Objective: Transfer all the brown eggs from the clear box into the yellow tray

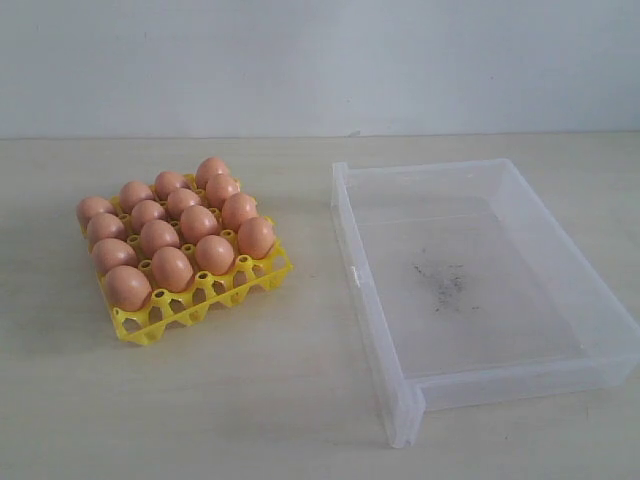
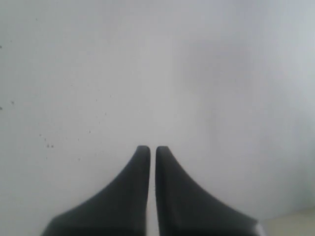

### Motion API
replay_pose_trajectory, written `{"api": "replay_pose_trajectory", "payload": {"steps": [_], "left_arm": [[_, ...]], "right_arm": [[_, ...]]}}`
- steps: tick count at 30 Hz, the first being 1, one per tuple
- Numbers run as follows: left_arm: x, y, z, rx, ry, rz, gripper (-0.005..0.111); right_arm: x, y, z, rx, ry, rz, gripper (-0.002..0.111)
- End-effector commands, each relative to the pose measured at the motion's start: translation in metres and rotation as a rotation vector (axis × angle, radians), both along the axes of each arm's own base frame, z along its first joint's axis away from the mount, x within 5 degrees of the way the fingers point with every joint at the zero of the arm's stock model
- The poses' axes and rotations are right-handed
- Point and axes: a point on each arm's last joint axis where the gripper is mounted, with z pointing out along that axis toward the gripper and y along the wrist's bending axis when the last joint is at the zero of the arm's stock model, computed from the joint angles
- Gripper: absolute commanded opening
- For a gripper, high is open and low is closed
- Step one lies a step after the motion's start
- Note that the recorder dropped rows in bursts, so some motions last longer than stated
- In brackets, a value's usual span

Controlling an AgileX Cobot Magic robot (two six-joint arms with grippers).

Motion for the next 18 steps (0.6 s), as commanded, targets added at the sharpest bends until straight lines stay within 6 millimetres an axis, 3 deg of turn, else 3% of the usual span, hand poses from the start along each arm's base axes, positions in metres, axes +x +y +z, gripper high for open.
{"api": "replay_pose_trajectory", "payload": {"steps": [1, 6, 10, 14, 18], "left_arm": [[-0.022, 0.008, 0.012, -0.037, -0.159, 0.043, 0.004], [-0.046, 0.016, 0.022, -0.066, -0.342, 0.103, 0.004], [-0.058, 0.018, 0.025, -0.075, -0.423, 0.131, 0.004], [-0.060, 0.019, 0.025, -0.072, -0.441, 0.157, 0.004], [-0.061, 0.020, 0.025, -0.066, -0.455, 0.190, 0.004]], "right_arm": [[-0.006, -0.006, 0.002, 0.014, -0.046, -0.103, 0.000], [-0.002, -0.008, -0.009, 0.002, -0.023, -0.178, 0.000], [0.006, -0.003, -0.038, -0.020, 0.020, -0.147, 0.000], [0.012, -0.002, -0.070, -0.047, 0.109, -0.145, 0.000], [0.013, -0.001, -0.079, -0.055, 0.135, -0.144, 0.000]]}}
